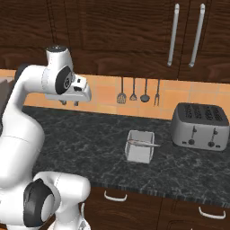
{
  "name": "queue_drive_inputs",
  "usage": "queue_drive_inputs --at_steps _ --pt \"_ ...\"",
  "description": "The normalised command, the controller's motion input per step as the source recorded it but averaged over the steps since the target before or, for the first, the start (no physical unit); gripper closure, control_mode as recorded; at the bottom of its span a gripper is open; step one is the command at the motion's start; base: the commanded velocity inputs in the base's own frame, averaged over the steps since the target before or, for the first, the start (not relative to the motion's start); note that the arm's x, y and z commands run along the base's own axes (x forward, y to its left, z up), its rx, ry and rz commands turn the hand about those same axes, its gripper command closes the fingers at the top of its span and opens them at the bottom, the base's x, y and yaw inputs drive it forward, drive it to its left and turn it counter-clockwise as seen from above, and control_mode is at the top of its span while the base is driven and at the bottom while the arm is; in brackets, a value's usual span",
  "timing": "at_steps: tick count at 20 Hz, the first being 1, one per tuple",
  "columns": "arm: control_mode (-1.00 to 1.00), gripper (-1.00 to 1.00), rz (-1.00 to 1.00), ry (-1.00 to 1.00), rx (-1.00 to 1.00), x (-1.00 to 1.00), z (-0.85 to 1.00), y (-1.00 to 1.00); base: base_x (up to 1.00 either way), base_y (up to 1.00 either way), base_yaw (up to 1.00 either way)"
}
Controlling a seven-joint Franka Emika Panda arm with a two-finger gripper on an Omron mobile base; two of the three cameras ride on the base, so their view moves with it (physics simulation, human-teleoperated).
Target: Take the meat container that has the fish and place it on the second highest rack of the freezer. Then take the vegetable container that has the garlic and corn and place it on the highest rack of the freezer.
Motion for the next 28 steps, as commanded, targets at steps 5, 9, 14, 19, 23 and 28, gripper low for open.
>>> queue_drive_inputs --at_steps 5,9,14,19,23,28 --pt "-1.00 -1.00 -0.06 0.02 -0.01 -0.06 -0.29 -0.11 0.00 0.00 0.00" --pt "-1.00 -1.00 -0.50 0.03 0.07 0.00 -0.95 -0.78 0.00 0.00 0.00" --pt "-1.00 -1.00 -0.57 0.06 0.20 0.02 -0.81 -0.87 0.00 0.00 0.00" --pt "-1.00 -1.00 -0.42 0.07 0.37 0.00 -0.59 -1.00 0.00 0.00 0.00" --pt "-1.00 -1.00 -0.25 0.25 0.41 0.17 -0.38 -1.00 0.00 0.00 0.00" --pt "-1.00 -1.00 -0.16 0.27 0.30 0.19 -0.50 -0.84 0.00 0.00 0.00"
